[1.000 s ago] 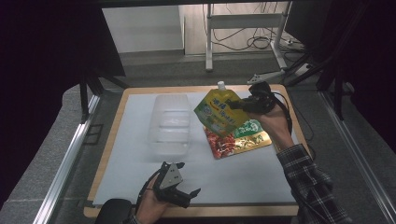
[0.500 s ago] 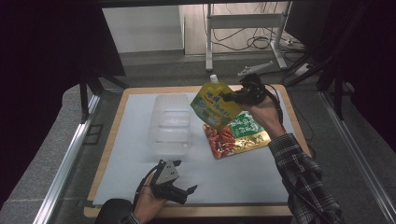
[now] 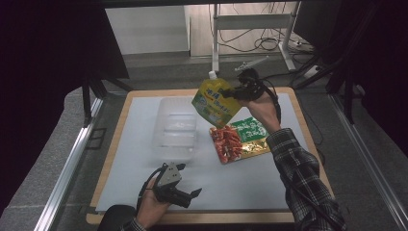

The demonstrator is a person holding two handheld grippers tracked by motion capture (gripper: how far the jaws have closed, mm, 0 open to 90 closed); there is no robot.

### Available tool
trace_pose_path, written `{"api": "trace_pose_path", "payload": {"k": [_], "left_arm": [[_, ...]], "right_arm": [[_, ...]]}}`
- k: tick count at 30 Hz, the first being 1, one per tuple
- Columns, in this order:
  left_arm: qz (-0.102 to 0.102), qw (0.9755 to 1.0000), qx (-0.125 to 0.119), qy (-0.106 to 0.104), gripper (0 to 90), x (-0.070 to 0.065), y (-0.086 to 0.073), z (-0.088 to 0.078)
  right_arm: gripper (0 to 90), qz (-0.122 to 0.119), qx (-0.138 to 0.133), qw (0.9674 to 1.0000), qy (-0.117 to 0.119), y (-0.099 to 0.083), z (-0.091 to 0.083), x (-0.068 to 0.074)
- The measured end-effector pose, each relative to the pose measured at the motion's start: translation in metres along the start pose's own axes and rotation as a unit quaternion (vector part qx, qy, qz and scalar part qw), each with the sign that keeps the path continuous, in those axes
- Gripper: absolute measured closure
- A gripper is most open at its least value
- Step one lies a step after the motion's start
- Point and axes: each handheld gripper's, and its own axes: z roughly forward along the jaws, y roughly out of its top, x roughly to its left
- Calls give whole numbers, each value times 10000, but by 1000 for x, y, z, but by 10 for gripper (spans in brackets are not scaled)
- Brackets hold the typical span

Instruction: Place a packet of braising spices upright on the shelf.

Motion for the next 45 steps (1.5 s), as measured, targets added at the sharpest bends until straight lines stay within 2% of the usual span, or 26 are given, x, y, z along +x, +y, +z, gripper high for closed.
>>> {"api": "trace_pose_path", "payload": {"k": [16, 24, 26, 30, 36, 40, 45], "left_arm": [[131, 9998, 57, -122, 8, -8, 1, 7], [59, 9997, -207, -96, 6, -5, 2, 1], [-18, 9994, -326, -75, 5, -3, 2, -2], [-42, 9993, -361, -52, 4, -3, 2, -2], [-16, 9993, -372, -80, 4, -5, 3, -2], [-7, 9991, -411, -106, 4, -5, 3, -3], [-29, 9990, -432, -120, 4, -4, 3, -3]], "right_arm": [[887, -81, -83, 9999, -26, 24, 27, 3], [887, -183, -86, 9998, -46, 40, 41, 4], [887, -207, -71, 9997, -53, 44, 45, 5], [887, -253, -61, 9997, -20, 50, 51, 6], [886, -384, 74, 9992, 53, 64, 68, 13], [887, -431, 127, 9990, 81, 68, 75, 16], [885, -507, 289, 9982, 156, 72, 92, 20]]}}
